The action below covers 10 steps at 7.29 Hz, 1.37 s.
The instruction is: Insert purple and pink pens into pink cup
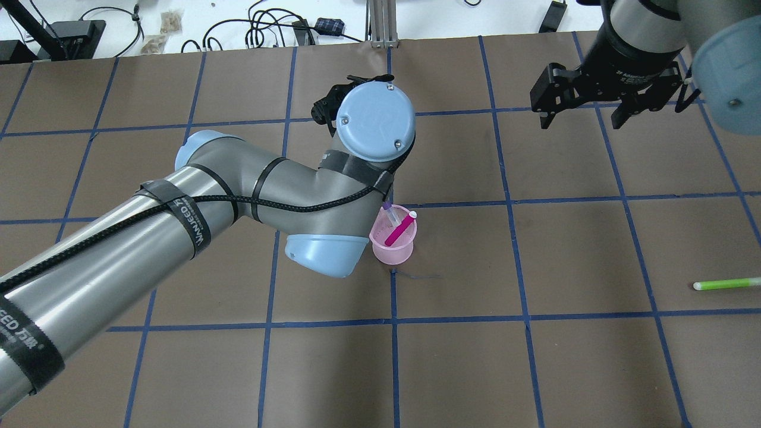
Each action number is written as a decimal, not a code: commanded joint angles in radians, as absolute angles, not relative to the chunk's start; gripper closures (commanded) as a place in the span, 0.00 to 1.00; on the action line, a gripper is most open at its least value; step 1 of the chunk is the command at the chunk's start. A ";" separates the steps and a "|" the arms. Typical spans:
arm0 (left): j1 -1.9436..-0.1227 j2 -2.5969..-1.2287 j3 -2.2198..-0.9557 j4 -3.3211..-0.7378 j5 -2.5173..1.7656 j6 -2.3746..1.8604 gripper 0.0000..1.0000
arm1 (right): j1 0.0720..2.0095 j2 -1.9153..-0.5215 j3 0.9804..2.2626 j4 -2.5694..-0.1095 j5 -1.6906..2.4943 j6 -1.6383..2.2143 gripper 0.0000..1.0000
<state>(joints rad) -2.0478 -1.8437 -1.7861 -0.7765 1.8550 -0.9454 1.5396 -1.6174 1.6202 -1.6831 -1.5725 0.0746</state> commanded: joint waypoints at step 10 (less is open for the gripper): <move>-2.063 -1.868 -1.829 -0.778 1.856 -0.960 0.17 | 1.548 -1.575 1.643 -1.781 -1.575 0.169 0.00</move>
